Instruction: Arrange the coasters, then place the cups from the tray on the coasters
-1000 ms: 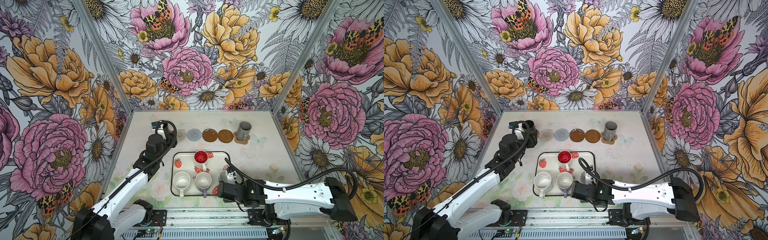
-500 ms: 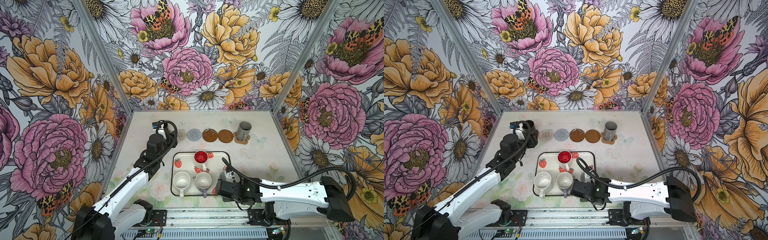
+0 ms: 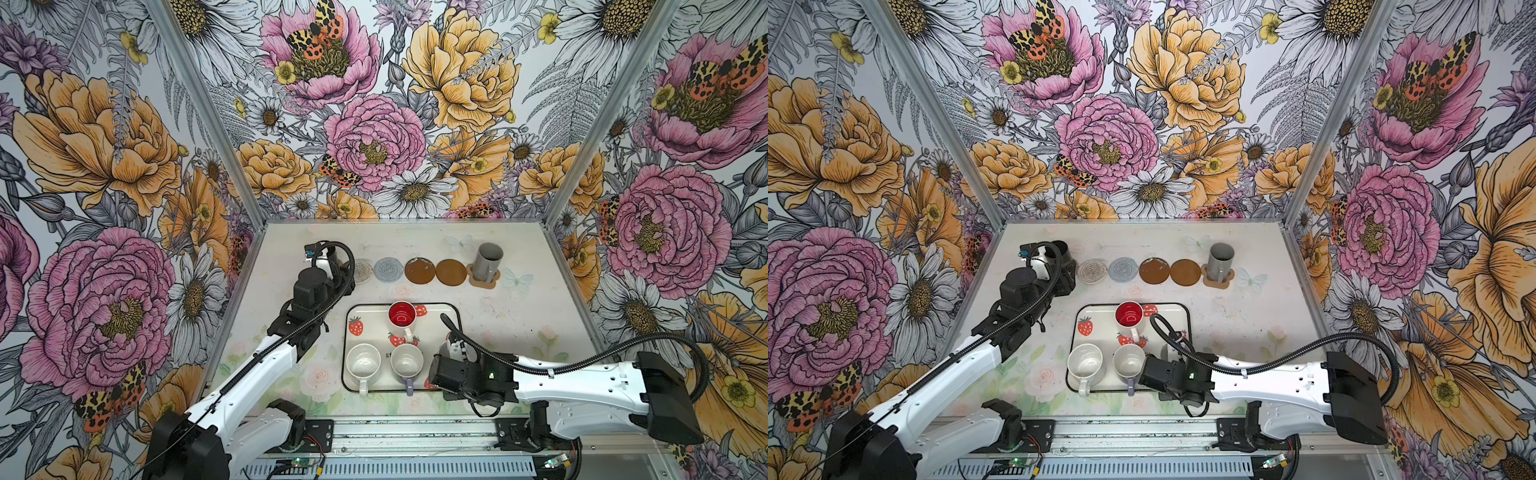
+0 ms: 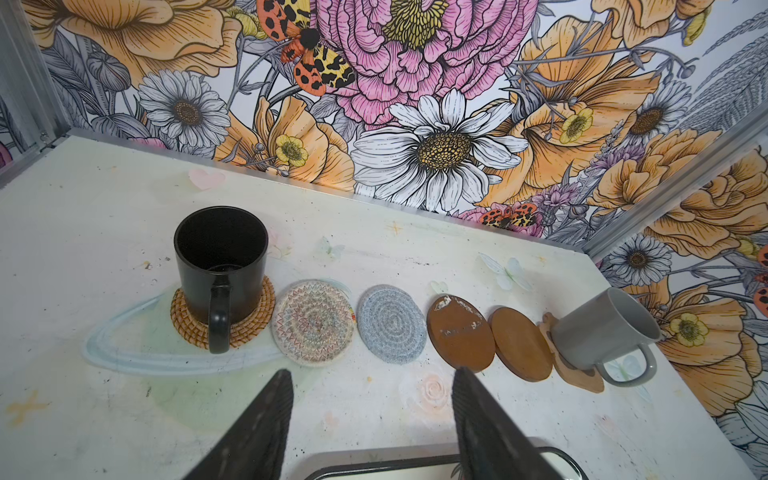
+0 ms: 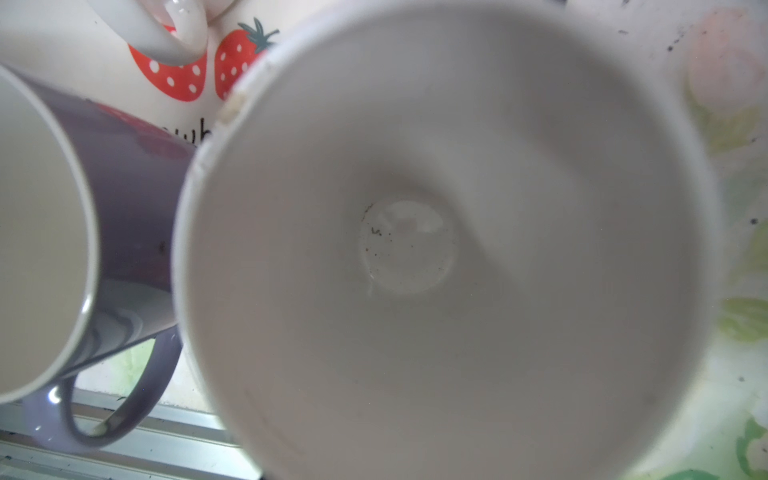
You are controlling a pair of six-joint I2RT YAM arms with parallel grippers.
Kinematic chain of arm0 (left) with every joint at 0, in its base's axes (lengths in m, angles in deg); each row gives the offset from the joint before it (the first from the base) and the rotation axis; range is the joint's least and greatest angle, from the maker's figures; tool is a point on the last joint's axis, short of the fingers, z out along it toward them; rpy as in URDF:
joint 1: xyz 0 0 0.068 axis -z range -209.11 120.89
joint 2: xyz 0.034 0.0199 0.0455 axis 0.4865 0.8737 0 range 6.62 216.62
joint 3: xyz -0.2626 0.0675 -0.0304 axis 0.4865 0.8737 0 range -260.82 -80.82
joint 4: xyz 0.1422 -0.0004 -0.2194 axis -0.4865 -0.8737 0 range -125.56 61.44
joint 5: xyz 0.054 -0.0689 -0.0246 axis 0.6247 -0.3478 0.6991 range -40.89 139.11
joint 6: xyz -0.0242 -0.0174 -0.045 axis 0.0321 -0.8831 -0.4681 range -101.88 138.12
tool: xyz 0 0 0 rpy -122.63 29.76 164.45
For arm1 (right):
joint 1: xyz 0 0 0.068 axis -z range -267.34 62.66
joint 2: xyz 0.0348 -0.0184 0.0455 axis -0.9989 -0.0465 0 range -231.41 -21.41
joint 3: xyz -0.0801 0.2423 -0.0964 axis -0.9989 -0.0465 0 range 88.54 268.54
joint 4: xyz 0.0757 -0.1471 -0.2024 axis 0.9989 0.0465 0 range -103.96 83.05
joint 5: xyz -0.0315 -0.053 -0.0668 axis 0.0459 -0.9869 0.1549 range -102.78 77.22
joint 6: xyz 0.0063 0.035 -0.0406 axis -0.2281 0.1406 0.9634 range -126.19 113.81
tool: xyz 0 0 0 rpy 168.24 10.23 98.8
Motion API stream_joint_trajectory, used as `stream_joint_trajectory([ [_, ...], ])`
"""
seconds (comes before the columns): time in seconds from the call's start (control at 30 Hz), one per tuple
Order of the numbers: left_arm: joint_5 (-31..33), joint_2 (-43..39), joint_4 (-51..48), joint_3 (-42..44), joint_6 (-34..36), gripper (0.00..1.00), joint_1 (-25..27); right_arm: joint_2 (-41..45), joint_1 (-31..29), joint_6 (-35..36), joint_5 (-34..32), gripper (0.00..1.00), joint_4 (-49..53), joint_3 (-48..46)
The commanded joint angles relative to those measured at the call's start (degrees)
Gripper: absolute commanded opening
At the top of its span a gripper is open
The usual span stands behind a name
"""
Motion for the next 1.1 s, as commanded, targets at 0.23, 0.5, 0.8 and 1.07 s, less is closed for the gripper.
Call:
stream_joint_trajectory([
  [0.23, -0.3, 0.1, 0.3, 0.1, 0.4, 0.62, -0.7, -0.9, 1.1, 1.2, 0.7, 0.34, -2.6, -1.0],
  [0.5, -0.2, 0.0, 0.2, 0.1, 0.4, 0.62, -0.7, -2.0, 1.5, 2.2, 1.3, 0.21, -2.6, -0.7],
  [0.8, -0.2, -0.5, 0.1, 0.3, 0.5, 0.63, -0.8, -1.7, 2.1, 4.0, 2.0, 0.00, -2.4, 0.0],
  [1.07, 0.0, -1.2, -0.2, 0.6, 0.7, 0.63, -1.0, 0.8, 2.6, 4.8, 0.9, 0.00, -0.8, 1.1],
])
